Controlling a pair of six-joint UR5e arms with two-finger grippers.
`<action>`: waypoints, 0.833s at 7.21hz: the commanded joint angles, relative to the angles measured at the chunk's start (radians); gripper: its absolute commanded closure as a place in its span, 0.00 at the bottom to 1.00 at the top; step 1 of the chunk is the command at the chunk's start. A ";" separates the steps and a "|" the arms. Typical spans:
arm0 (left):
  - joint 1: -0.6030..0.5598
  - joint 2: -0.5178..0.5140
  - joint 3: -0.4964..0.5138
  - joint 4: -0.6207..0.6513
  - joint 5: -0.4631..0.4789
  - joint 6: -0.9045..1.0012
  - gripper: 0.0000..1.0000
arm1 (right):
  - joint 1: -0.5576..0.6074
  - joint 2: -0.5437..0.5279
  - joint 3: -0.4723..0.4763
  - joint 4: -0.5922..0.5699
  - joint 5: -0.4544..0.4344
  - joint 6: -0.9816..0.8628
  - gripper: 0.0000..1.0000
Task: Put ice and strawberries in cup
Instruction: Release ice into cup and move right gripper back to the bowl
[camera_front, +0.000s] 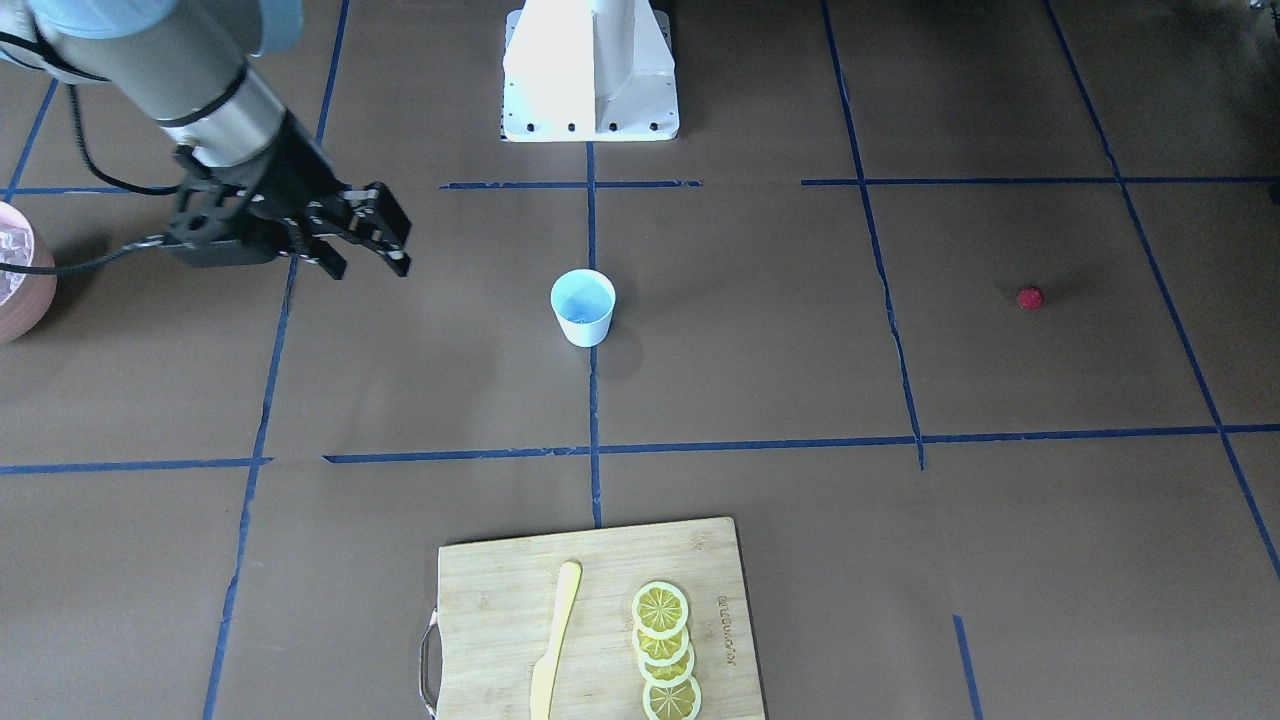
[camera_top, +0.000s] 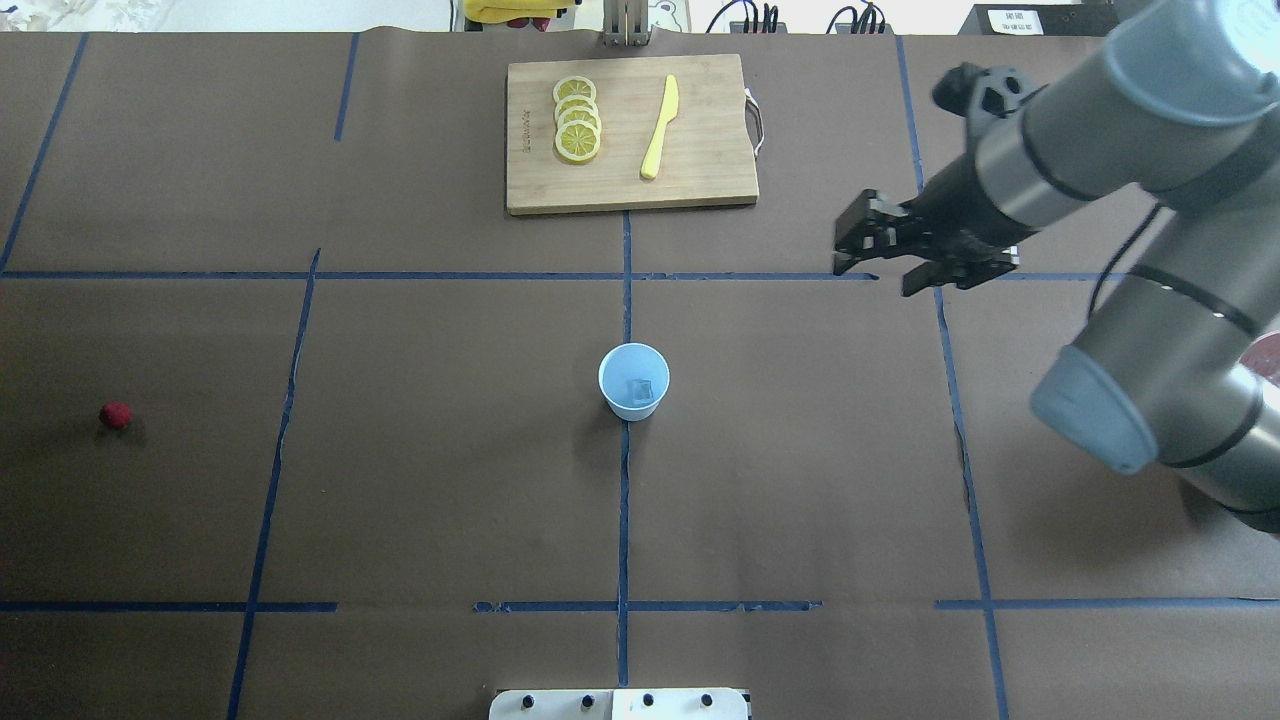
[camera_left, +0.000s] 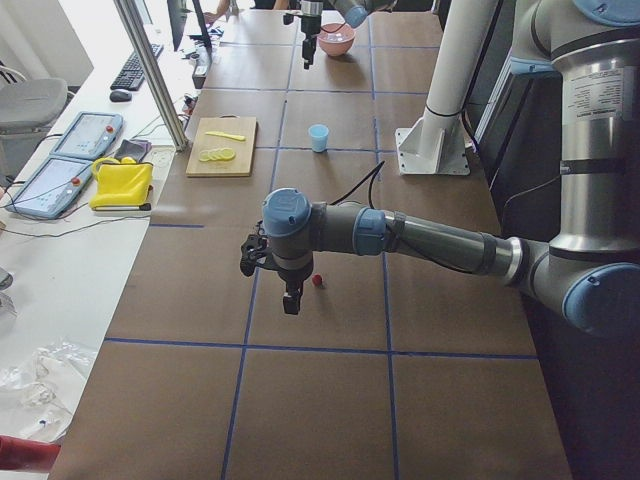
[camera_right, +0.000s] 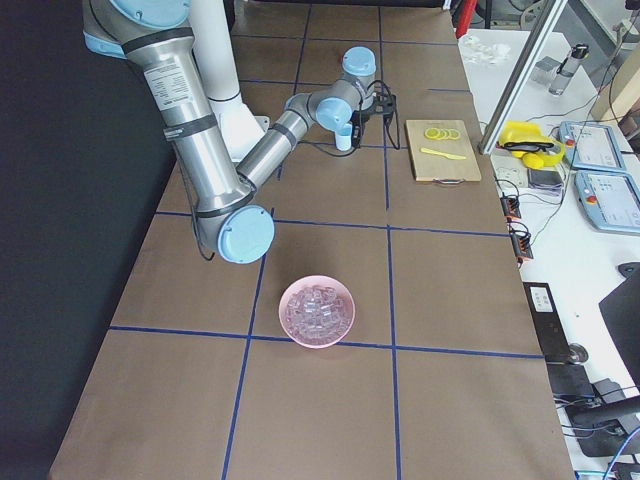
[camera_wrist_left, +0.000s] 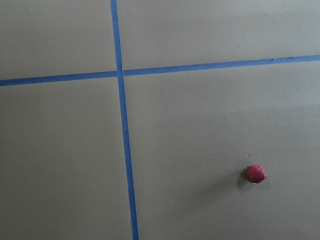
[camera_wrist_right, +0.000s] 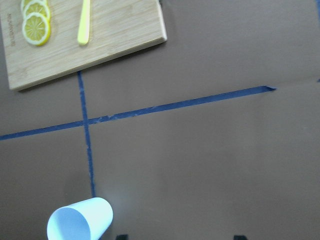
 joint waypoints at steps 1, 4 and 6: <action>0.005 0.000 0.000 -0.007 0.000 -0.002 0.00 | 0.183 -0.235 0.041 0.006 0.110 -0.237 0.26; 0.005 0.000 -0.001 -0.007 0.000 -0.004 0.00 | 0.381 -0.507 -0.014 0.003 0.129 -0.667 0.25; 0.005 0.000 -0.003 -0.009 0.000 -0.005 0.00 | 0.426 -0.572 -0.127 0.006 0.138 -0.848 0.25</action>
